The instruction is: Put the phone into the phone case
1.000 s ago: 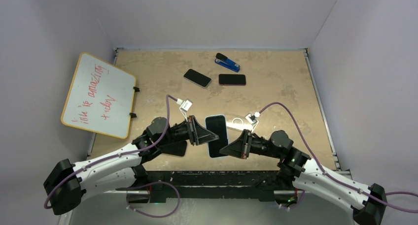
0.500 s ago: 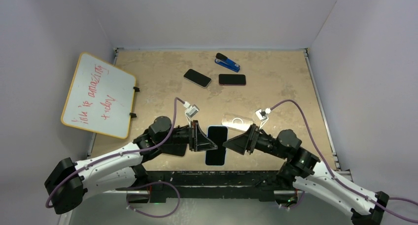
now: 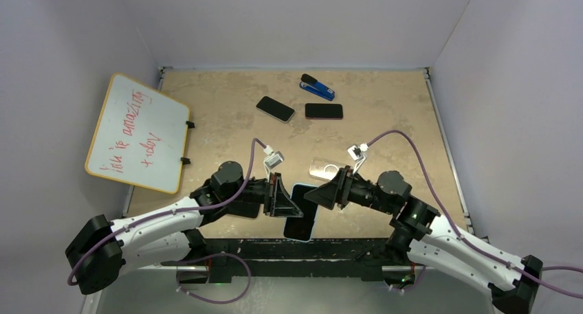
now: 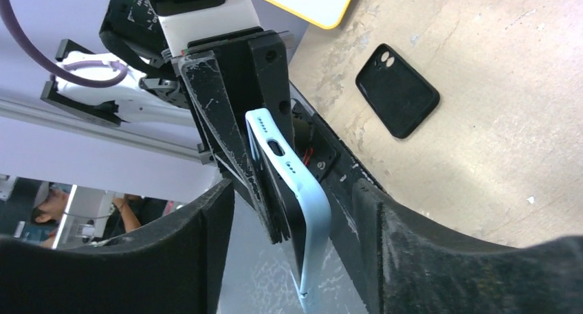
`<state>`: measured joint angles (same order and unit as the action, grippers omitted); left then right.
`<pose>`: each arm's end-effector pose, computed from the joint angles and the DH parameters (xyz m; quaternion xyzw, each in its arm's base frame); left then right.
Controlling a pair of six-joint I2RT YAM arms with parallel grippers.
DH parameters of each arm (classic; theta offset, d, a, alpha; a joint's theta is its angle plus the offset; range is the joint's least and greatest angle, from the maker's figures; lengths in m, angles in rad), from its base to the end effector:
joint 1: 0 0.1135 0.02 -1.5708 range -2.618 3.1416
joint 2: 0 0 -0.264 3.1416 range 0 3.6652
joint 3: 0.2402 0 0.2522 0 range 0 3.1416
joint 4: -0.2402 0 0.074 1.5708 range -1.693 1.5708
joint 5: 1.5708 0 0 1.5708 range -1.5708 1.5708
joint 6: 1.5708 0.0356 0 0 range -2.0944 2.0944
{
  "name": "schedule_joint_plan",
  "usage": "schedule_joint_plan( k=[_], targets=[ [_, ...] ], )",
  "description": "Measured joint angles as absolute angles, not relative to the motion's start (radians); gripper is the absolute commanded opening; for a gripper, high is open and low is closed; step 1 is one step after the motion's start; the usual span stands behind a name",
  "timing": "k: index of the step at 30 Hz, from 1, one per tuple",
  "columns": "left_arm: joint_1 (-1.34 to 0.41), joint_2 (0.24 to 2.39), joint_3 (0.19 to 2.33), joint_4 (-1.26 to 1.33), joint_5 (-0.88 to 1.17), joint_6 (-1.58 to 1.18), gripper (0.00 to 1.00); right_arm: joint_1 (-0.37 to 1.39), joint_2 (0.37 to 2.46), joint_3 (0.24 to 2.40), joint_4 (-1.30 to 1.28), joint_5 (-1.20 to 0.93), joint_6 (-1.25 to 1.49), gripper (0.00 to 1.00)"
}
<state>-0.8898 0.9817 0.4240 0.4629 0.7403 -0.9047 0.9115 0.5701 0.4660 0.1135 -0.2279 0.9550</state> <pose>0.1153 -0.1804 0.2448 0.2383 0.6915 -0.6572 0.1821 0.0894 0.1285 0.2912 -0.0655 0.7008 0.6148 0.3558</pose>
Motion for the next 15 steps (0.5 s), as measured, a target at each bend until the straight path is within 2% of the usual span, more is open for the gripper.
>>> schedule_joint_plan(
  k=[2,8,9,15],
  targets=[
    [-0.89,0.982,0.424,0.462,0.744,-0.898,0.0,0.912,0.572,0.466,0.118,-0.228,0.951,0.47],
    [-0.892,0.953,0.441,0.376,0.718,-0.851,0.0,0.91,0.557,0.462,0.119,-0.227,0.948,0.04],
    [-0.892,0.95,0.449,0.353,0.713,-0.843,0.0,0.91,0.551,0.46,0.119,-0.226,0.945,0.0],
    [-0.897,0.955,0.519,0.208,0.694,-0.801,0.0,0.909,0.542,0.456,0.117,-0.224,0.921,0.0]
  ],
)
